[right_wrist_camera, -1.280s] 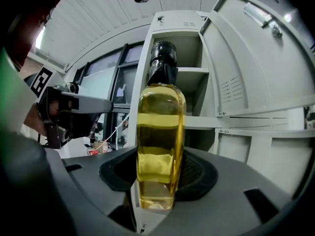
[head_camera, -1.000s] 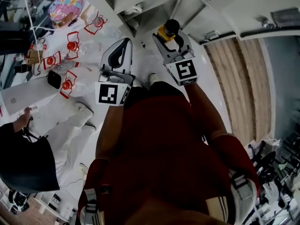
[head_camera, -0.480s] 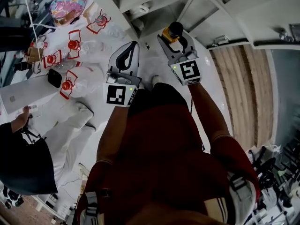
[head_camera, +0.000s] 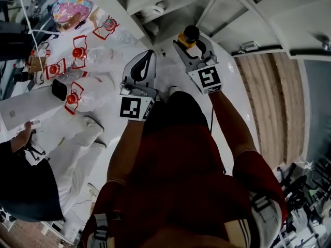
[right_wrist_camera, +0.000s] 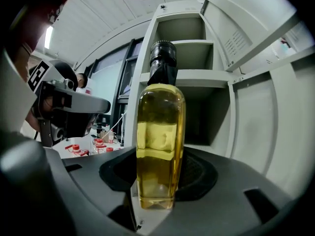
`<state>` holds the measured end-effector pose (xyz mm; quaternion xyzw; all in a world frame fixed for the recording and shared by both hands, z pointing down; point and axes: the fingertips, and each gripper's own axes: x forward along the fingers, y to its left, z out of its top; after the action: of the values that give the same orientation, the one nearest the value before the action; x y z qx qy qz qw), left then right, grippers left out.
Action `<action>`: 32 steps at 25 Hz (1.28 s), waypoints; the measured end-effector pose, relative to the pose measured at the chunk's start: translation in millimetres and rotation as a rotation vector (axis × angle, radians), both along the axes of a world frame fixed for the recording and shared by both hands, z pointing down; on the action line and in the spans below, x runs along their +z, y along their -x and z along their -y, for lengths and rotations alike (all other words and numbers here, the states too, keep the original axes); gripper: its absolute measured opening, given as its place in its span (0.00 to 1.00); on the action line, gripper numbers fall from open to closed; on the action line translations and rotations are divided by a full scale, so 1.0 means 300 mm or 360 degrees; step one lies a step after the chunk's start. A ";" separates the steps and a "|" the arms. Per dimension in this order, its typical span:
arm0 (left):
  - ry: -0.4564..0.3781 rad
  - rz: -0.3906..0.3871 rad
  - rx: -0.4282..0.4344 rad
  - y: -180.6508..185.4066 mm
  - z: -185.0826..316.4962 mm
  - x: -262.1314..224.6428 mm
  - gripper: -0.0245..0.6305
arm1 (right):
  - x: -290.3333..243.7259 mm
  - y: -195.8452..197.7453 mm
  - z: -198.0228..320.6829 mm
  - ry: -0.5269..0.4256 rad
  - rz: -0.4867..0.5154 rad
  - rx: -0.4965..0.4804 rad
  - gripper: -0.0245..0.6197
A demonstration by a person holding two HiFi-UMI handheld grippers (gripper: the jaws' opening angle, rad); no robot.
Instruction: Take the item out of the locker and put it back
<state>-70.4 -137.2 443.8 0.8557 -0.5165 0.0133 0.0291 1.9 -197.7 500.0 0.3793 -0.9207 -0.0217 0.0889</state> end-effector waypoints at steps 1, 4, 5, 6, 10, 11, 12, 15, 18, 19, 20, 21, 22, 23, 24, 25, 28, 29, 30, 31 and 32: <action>0.0004 -0.0004 0.0002 -0.003 0.005 0.013 0.05 | 0.013 0.001 0.004 -0.0001 -0.0005 -0.0004 0.34; 0.0013 -0.0017 0.0013 -0.014 0.014 0.050 0.05 | 0.049 0.004 0.014 -0.0005 -0.0010 -0.0010 0.34; 0.0015 -0.0020 0.0016 -0.015 0.016 0.062 0.05 | 0.062 0.005 0.017 -0.0004 -0.0012 -0.0011 0.34; 0.0014 -0.0023 0.0017 -0.015 0.018 0.075 0.05 | 0.075 0.008 0.020 -0.0002 -0.0014 -0.0013 0.34; 0.0015 -0.0023 0.0024 -0.004 0.031 0.119 0.05 | 0.129 0.029 0.037 0.0000 -0.0018 -0.0025 0.34; 0.0017 -0.0024 0.0026 -0.001 0.034 0.129 0.05 | 0.143 0.034 0.041 -0.0001 -0.0024 -0.0029 0.34; 0.0015 -0.0024 0.0028 0.001 0.036 0.139 0.05 | 0.156 0.039 0.045 -0.0003 -0.0030 -0.0032 0.34; 0.0006 -0.0026 0.0035 0.007 0.043 0.169 0.05 | 0.195 0.052 0.061 -0.0007 -0.0037 -0.0035 0.34; -0.0001 -0.0024 0.0047 0.011 0.051 0.201 0.05 | 0.239 0.061 0.080 0.0003 -0.0024 -0.0027 0.34; 0.0000 -0.0025 0.0050 0.012 0.055 0.212 0.05 | 0.253 0.062 0.088 0.0010 -0.0016 -0.0023 0.34; 0.0001 -0.0027 0.0054 0.013 0.060 0.222 0.05 | 0.268 0.062 0.096 0.0015 -0.0009 -0.0018 0.34; 0.0001 -0.0029 0.0059 0.013 0.065 0.233 0.05 | 0.282 0.062 0.104 0.0018 -0.0005 -0.0013 0.34; 0.0001 -0.0031 0.0065 0.014 0.071 0.245 0.05 | 0.296 0.062 0.112 0.0018 -0.0004 -0.0008 0.34; 0.0000 -0.0032 0.0070 0.015 0.076 0.257 0.05 | 0.310 0.063 0.120 0.0019 -0.0004 -0.0004 0.34; 0.0000 -0.0032 0.0073 0.017 0.080 0.270 0.05 | 0.326 0.065 0.127 0.0021 -0.0006 -0.0002 0.34; -0.0001 -0.0033 0.0075 0.020 0.085 0.282 0.05 | 0.342 0.069 0.134 0.0022 -0.0010 -0.0003 0.34; -0.0006 -0.0036 0.0081 0.023 0.097 0.318 0.05 | 0.382 0.081 0.159 0.0018 -0.0014 -0.0011 0.34; -0.0007 -0.0037 0.0086 0.022 0.101 0.329 0.05 | 0.395 0.084 0.166 0.0016 -0.0015 -0.0012 0.34; -0.0007 -0.0038 0.0090 0.022 0.104 0.341 0.05 | 0.409 0.087 0.172 0.0015 -0.0020 -0.0013 0.34; -0.0008 -0.0039 0.0093 0.023 0.107 0.352 0.05 | 0.425 0.091 0.177 0.0016 -0.0026 -0.0015 0.34; -0.0008 -0.0041 0.0094 0.026 0.111 0.362 0.05 | 0.440 0.095 0.181 0.0020 -0.0031 -0.0017 0.34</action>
<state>-78.1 -170.4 552.6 0.8707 -0.4907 0.0017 0.0332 -26.6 -252.0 632.0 0.3738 -0.9219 -0.0202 0.1001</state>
